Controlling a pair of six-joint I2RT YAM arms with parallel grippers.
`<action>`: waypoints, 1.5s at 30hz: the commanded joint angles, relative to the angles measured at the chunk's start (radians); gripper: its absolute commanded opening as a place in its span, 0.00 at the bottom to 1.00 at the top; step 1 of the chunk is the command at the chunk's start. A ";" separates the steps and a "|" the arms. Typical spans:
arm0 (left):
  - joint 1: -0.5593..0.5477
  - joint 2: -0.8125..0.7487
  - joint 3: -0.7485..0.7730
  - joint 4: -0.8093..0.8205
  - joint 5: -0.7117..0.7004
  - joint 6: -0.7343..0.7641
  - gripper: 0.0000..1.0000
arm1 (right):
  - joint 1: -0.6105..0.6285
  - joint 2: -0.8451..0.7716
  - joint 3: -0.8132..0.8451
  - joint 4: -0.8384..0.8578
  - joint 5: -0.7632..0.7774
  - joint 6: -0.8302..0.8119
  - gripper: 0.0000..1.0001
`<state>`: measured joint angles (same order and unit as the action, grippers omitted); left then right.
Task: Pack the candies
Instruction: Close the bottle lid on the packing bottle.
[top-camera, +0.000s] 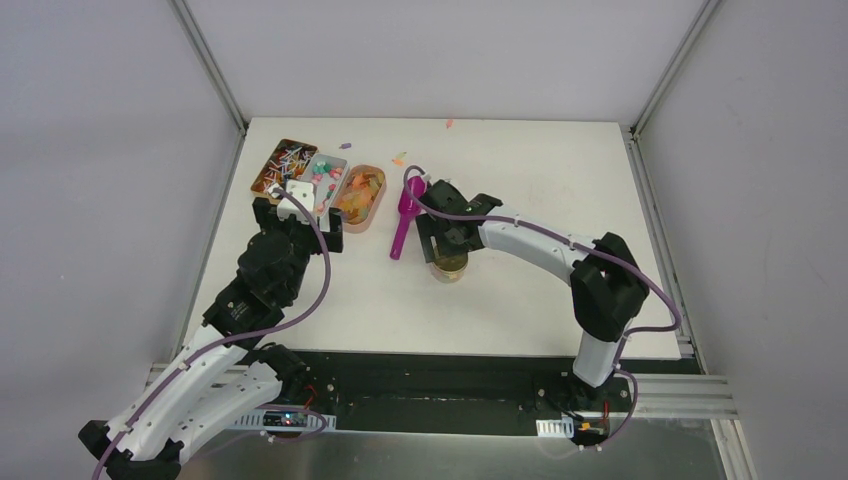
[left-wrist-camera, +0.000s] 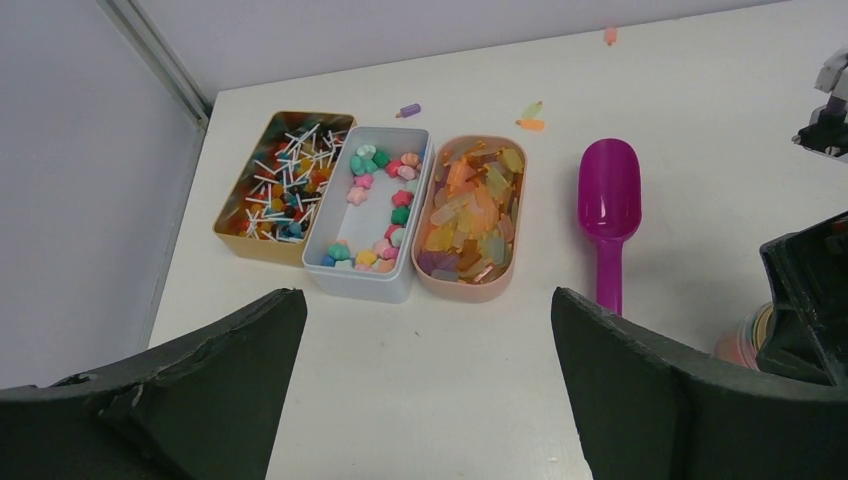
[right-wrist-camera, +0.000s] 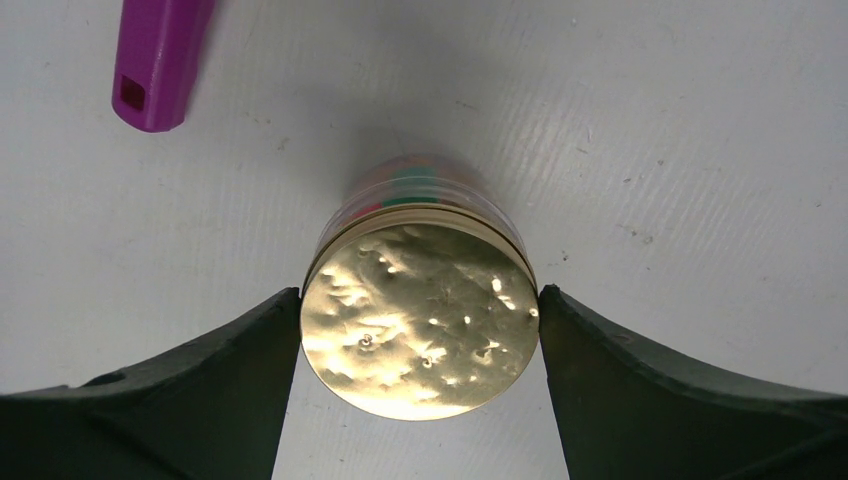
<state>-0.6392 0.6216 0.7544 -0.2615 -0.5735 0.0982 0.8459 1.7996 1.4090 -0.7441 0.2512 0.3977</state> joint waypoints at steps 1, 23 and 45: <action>0.010 -0.004 -0.006 0.038 0.021 0.014 0.96 | 0.011 0.006 0.050 0.002 -0.005 0.000 0.68; 0.010 0.006 -0.010 0.039 0.018 0.005 0.98 | 0.015 -0.057 0.033 0.016 0.037 0.023 1.00; 0.010 0.320 0.051 0.119 0.456 -0.352 0.83 | -0.240 -0.378 -0.371 0.385 -0.385 -0.064 0.50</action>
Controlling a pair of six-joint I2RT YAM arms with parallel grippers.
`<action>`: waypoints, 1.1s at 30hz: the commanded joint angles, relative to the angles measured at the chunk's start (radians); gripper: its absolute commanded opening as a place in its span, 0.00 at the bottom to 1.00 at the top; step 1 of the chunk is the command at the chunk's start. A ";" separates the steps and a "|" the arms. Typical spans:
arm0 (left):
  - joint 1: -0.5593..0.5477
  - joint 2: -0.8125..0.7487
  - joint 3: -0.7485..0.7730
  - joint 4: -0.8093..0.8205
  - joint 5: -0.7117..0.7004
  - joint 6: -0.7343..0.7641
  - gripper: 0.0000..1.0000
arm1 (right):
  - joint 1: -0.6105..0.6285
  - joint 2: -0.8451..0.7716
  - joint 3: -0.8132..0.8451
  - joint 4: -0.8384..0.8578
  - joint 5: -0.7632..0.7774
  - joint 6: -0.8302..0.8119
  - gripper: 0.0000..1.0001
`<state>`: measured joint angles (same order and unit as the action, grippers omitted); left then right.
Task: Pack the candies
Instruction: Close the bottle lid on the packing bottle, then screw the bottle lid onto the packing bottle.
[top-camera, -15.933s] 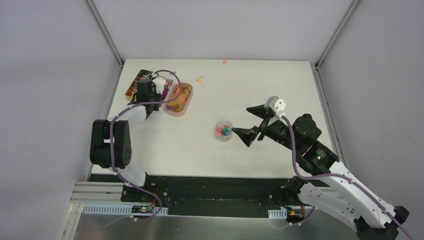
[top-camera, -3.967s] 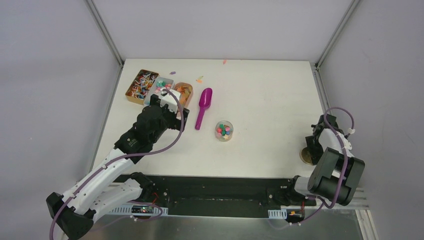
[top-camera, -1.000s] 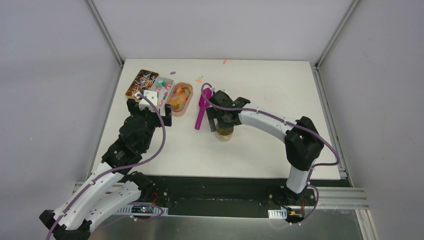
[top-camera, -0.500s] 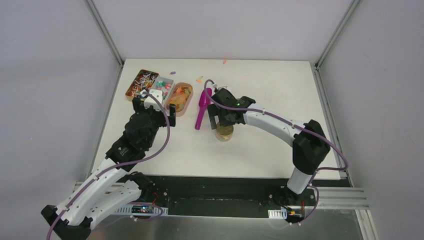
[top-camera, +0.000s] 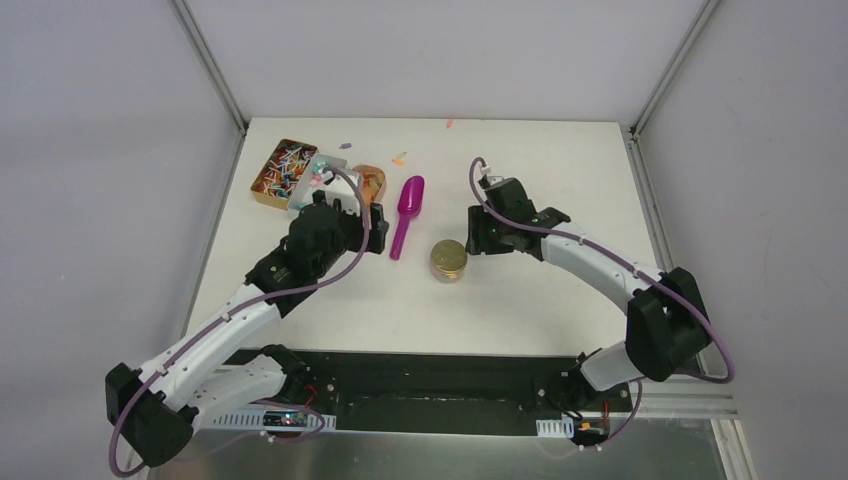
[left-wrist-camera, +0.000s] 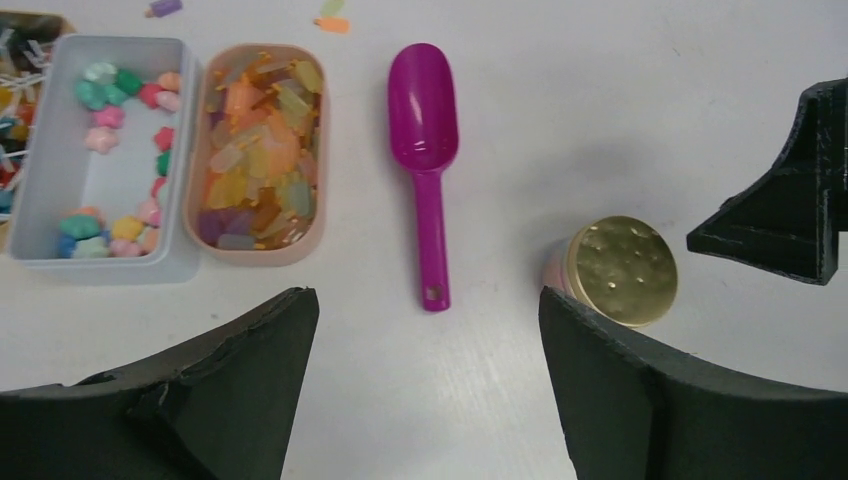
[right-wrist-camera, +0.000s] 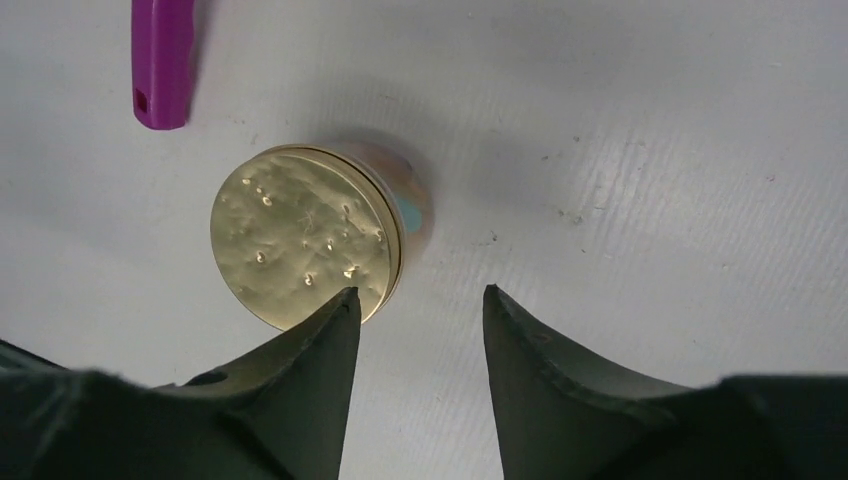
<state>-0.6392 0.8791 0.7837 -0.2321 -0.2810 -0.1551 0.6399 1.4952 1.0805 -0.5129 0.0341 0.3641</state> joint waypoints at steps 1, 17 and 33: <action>0.010 0.090 0.019 0.104 0.191 -0.112 0.81 | -0.046 -0.076 -0.054 0.163 -0.191 -0.036 0.47; 0.010 0.441 -0.033 0.468 0.448 -0.287 0.62 | -0.098 -0.010 -0.103 0.252 -0.327 -0.041 0.22; 0.010 0.637 -0.026 0.520 0.531 -0.237 0.55 | -0.097 0.028 -0.131 0.263 -0.319 -0.054 0.21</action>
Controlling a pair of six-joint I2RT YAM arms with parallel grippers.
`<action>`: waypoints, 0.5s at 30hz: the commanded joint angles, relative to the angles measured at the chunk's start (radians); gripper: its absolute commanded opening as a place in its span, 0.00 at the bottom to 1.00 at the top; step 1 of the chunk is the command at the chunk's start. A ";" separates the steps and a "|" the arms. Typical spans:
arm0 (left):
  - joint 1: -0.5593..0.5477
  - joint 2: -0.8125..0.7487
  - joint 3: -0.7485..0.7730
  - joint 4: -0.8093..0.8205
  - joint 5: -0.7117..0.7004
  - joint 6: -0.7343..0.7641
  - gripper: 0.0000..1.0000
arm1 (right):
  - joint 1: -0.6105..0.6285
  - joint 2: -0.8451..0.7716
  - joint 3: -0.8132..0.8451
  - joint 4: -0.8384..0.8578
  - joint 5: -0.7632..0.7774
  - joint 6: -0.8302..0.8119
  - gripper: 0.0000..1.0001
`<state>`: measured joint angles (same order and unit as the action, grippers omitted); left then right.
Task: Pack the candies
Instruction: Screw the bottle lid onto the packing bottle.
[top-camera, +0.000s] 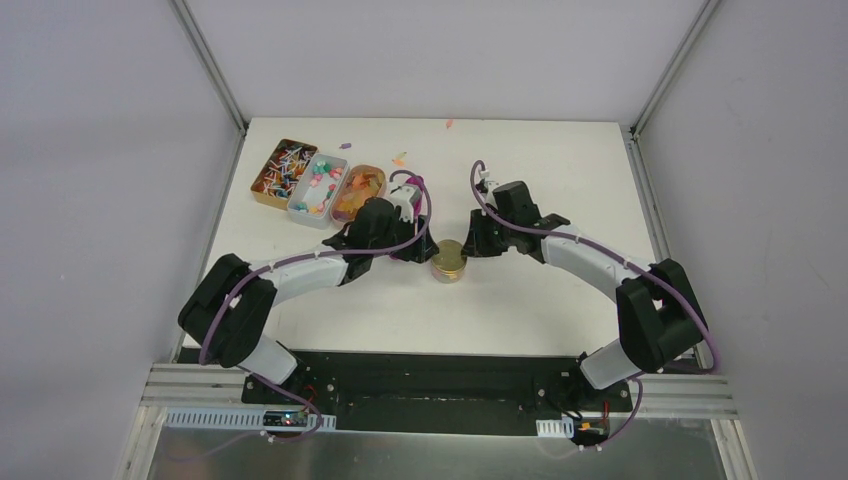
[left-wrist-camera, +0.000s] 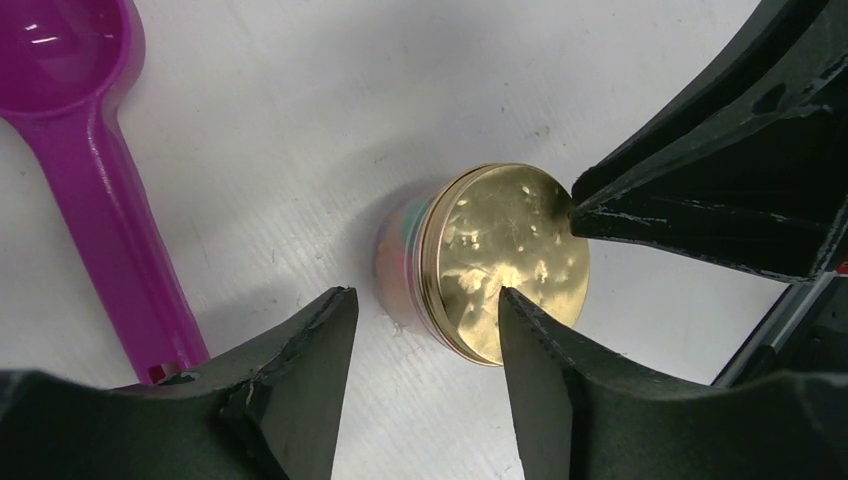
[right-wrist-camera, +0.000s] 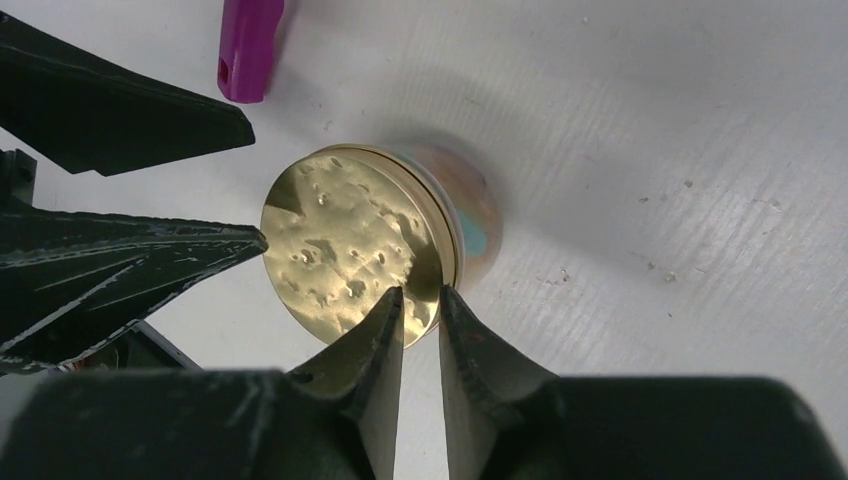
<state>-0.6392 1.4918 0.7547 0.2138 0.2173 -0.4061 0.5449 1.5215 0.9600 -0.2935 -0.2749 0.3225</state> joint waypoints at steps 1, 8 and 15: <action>0.010 0.032 -0.002 0.079 0.031 0.014 0.54 | -0.002 0.003 -0.013 0.044 -0.006 -0.016 0.21; 0.010 0.088 -0.002 0.065 0.013 0.028 0.48 | -0.002 0.016 -0.031 0.052 0.011 -0.021 0.21; 0.010 0.105 -0.030 0.054 0.004 0.016 0.41 | -0.002 0.021 -0.072 0.070 0.030 -0.021 0.20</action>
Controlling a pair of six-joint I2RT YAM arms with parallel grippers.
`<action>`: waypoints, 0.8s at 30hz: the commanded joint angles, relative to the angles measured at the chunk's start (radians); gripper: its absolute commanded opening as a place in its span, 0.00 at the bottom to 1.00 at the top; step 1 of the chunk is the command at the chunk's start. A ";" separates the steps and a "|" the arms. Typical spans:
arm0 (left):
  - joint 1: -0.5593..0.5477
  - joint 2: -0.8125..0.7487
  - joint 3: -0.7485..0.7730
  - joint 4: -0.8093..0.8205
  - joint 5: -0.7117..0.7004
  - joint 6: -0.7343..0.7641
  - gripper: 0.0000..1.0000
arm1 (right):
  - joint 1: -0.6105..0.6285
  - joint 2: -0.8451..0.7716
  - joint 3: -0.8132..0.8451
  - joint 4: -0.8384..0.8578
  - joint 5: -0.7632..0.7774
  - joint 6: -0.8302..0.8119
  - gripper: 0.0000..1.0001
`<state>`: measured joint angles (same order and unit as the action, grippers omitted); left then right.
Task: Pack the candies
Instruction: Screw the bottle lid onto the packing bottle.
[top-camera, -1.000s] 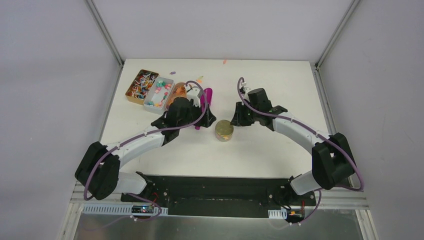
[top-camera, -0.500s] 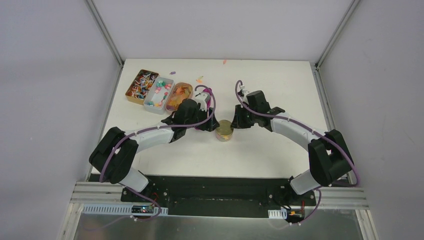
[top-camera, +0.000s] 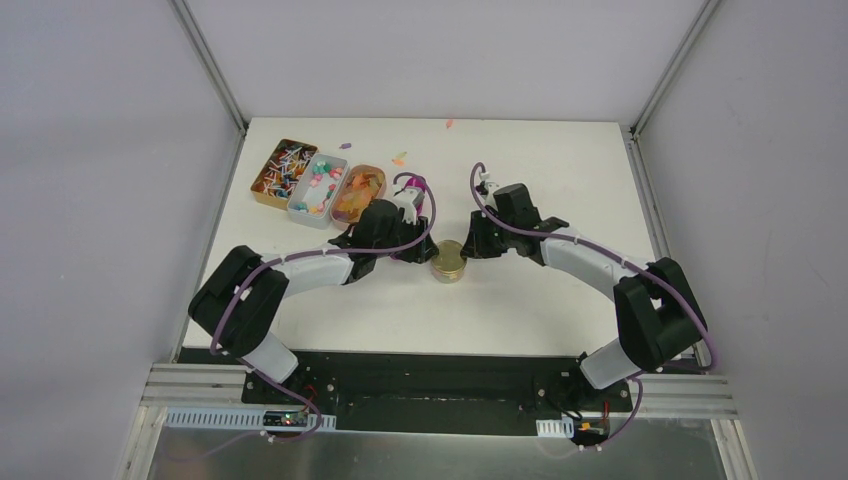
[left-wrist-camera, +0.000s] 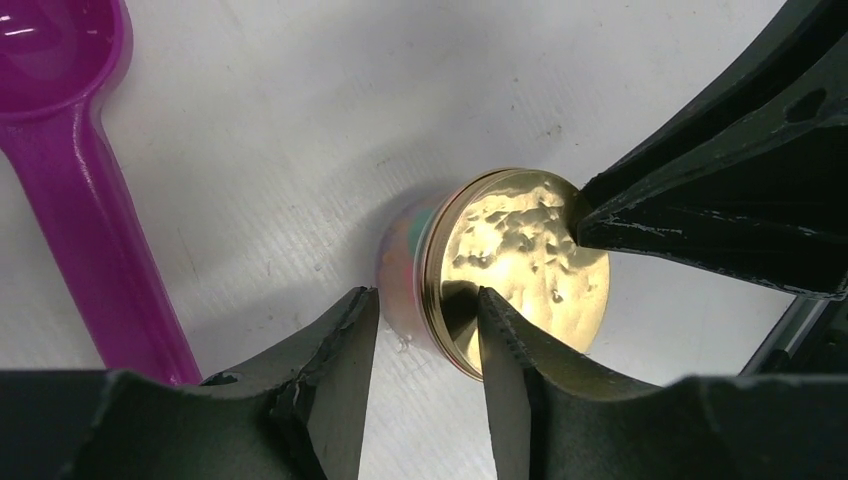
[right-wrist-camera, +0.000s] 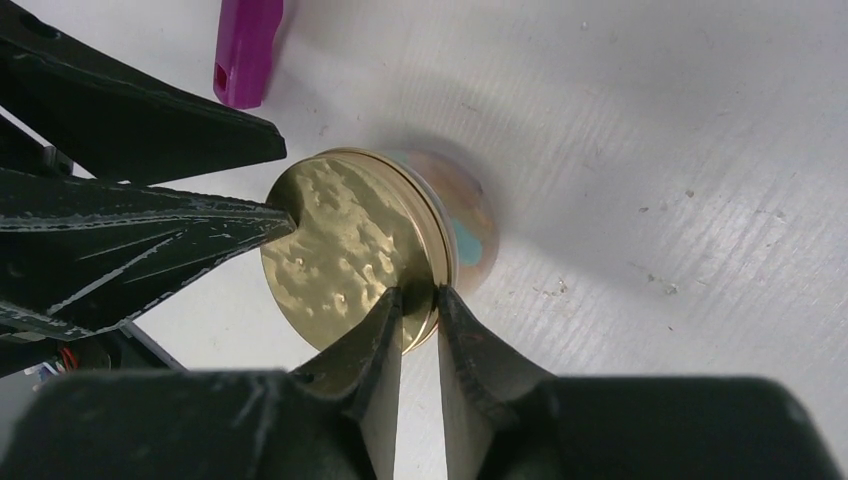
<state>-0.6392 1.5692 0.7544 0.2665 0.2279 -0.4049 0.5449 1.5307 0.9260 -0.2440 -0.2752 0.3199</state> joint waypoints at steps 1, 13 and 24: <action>0.010 0.034 -0.034 0.000 -0.007 0.012 0.41 | -0.002 0.013 -0.044 0.023 0.038 -0.018 0.19; 0.010 0.097 -0.022 -0.026 0.022 0.006 0.32 | -0.033 0.040 -0.195 0.094 0.061 0.069 0.15; 0.019 0.060 -0.023 -0.033 0.130 -0.052 0.37 | -0.040 -0.010 -0.185 0.139 0.017 0.068 0.18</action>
<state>-0.6197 1.6348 0.7460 0.3645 0.3050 -0.4557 0.5098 1.5043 0.7757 0.0246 -0.3080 0.4213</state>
